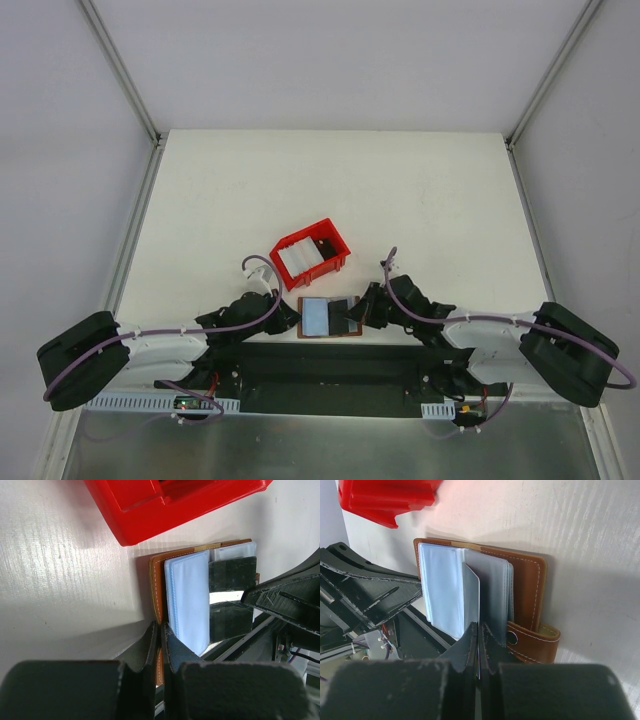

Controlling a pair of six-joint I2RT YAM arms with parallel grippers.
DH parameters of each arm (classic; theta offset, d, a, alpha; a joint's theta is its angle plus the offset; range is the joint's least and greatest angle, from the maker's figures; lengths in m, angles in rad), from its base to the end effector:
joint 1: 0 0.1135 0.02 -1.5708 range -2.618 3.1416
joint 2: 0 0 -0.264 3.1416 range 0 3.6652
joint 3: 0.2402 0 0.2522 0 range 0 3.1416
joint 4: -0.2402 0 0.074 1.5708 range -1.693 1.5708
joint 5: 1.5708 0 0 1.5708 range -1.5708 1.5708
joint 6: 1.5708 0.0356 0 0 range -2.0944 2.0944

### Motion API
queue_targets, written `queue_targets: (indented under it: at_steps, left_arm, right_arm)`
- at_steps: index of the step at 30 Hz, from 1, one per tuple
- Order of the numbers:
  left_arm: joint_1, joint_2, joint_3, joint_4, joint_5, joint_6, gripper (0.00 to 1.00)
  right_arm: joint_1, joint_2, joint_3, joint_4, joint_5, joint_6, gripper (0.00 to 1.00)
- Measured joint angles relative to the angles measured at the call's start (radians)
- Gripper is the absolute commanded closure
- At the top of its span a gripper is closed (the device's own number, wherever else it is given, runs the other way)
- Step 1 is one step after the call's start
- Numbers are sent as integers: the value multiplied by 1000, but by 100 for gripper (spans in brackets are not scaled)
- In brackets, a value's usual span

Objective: Put the credit cards into the card holder
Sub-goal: Insert the credit card into the card holder.

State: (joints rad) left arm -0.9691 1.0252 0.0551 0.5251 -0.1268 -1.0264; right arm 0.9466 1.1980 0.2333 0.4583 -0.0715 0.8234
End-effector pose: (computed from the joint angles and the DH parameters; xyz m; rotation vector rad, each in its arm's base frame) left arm 0.0997 -0.1373 0.1240 -0.1513 2.2000 -1.0924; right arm 0.1198 0.1706 0.1391 -0.1890 2.2816 1.0950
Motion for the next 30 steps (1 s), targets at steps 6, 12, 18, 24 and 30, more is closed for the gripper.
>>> queue_targets:
  at_steps: [6, 12, 18, 24, 30]
  left_arm:
    - [0, 2, 0, 0, -5, -2, 100]
    - [0, 3, 0, 2, -5, -2, 100]
    - [0, 3, 0, 2, -6, -2, 100]
    - [0, 3, 0, 2, -5, -1, 100]
    - [0, 3, 0, 3, -5, 0, 100]
  right_arm:
    - [0, 33, 4, 10, -8, 0, 100]
    - [0, 96, 14, 65, -16, 6, 100]
    - [0, 137, 34, 92, -13, 3, 100]
    - [-3, 145, 35, 106, -3, 3, 100]
    - [-3, 146, 35, 122, 42, 3, 100]
